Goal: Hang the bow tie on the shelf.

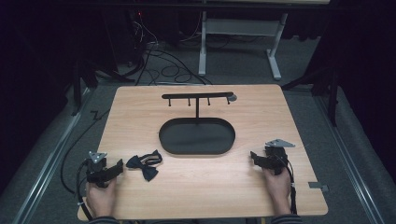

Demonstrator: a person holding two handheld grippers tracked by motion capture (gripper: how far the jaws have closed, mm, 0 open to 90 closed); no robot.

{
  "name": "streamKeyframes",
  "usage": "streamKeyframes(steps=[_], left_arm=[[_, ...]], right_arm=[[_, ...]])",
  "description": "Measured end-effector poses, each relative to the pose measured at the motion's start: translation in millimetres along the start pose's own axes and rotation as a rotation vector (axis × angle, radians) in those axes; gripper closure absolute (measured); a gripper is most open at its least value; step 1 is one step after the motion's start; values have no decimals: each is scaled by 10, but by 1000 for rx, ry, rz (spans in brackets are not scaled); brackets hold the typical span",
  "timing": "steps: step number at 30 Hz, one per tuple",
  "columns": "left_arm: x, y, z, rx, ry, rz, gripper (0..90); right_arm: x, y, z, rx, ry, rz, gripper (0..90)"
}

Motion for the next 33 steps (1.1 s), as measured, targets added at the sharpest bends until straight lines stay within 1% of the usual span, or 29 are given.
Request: streamKeyframes(steps=[10, 13, 15, 18, 19, 24, 25, 26, 30, 32, 33], left_arm=[[-7, 1, 8, -6, -3, 1, 278], [-7, 2, 2, -13, 3, 4, 276], [-6, 7, -9, -21, 6, 2, 276], [-6, 7, -10, -22, 5, 2, 275], [-6, 3, 0, -14, -7, 1, 276], [-6, 2, 6, -15, -11, 0, 265], [-4, -2, 7, -20, -15, -1, 265], [-3, -6, 18, -27, -27, -8, 228], [4, 1, 16, -29, -28, -19, 232], [38, 1, 15, -33, -35, -48, 234], [38, 1, 15, -33, -35, -48, 238]], right_arm=[[-8, 5, -45, 8, 36, -10, 285], [-8, 4, -56, 7, 48, -14, 283], [-8, 5, -55, 8, 49, -13, 283], [-9, 6, -52, 13, 44, -11, 284], [-9, 6, -50, 14, 43, -10, 284], [-9, 7, -47, 15, 41, -9, 284], [-9, 7, -47, 15, 41, -9, 284], [-10, 7, -44, 16, 40, -8, 284], [-10, 7, -42, 18, 39, -7, 284], [-10, 8, -39, 20, 37, -7, 284], [-10, 8, -39, 19, 37, -7, 284]])
Point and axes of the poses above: each handheld gripper's, and its own axes: y roughly backward along the jaws, x roughly out of its top, z roughly to its right, the point moved 1 cm from there along -y, roughly forward along the jaws, and after that the axes turned 3 degrees about y, right-handed, at the moved point
